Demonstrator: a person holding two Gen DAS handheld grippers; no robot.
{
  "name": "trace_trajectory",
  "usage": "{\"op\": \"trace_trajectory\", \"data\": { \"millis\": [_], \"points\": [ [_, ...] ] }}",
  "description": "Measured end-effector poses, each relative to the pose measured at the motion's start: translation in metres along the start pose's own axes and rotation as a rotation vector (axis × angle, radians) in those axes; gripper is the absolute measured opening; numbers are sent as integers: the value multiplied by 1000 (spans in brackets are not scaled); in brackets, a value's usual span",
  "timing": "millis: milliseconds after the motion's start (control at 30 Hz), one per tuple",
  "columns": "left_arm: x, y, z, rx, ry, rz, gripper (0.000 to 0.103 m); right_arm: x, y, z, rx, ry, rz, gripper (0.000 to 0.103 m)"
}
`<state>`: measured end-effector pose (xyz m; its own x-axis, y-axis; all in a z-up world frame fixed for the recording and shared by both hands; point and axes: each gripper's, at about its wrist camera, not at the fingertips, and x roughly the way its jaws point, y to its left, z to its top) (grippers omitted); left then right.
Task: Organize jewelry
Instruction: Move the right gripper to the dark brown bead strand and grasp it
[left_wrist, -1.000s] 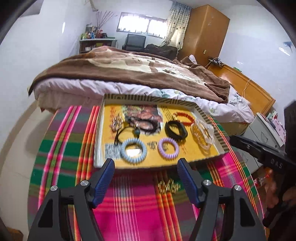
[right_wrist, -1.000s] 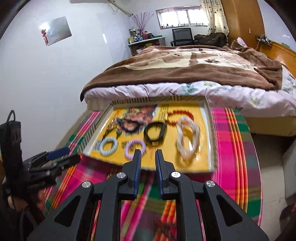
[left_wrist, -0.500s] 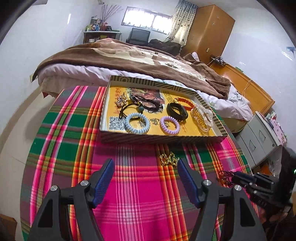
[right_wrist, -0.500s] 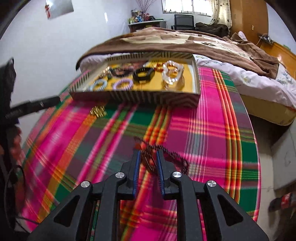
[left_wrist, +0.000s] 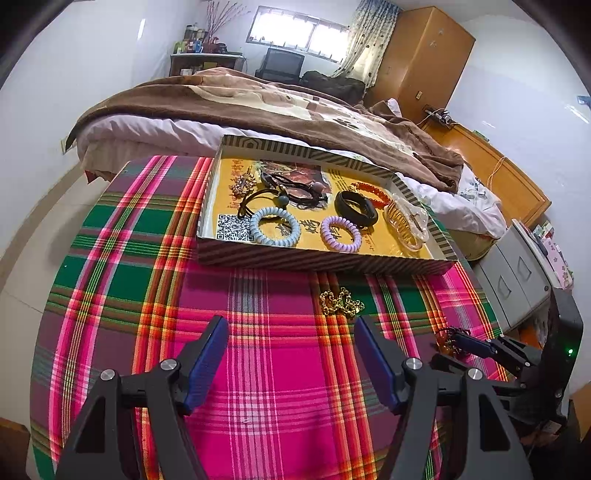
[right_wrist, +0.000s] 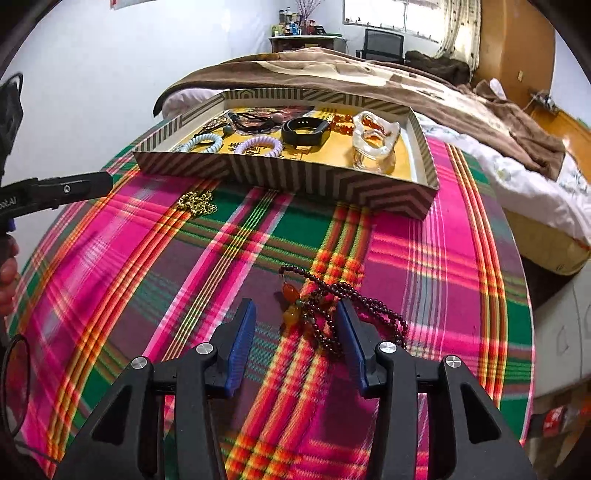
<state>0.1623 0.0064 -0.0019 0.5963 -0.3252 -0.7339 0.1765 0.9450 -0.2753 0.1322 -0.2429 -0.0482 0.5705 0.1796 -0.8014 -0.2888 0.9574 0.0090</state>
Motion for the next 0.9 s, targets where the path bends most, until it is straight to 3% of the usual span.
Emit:
{"op": "trace_trajectory", "data": {
  "millis": [233,400,467,900],
  "points": [
    [8,-1,-1,-2,13,0,70,2,0,2,20,-23,-13,46],
    [12,-4,-1,-1,19,-2,70,2,-6,3,53,-27,-42,21],
    [14,-5,-1,4,23,1,70,1,-11,2,73,-30,-41,16],
    [32,-19,3,44,58,7,70,-14,-29,-9,151,-69,-6,14]
  ]
}}
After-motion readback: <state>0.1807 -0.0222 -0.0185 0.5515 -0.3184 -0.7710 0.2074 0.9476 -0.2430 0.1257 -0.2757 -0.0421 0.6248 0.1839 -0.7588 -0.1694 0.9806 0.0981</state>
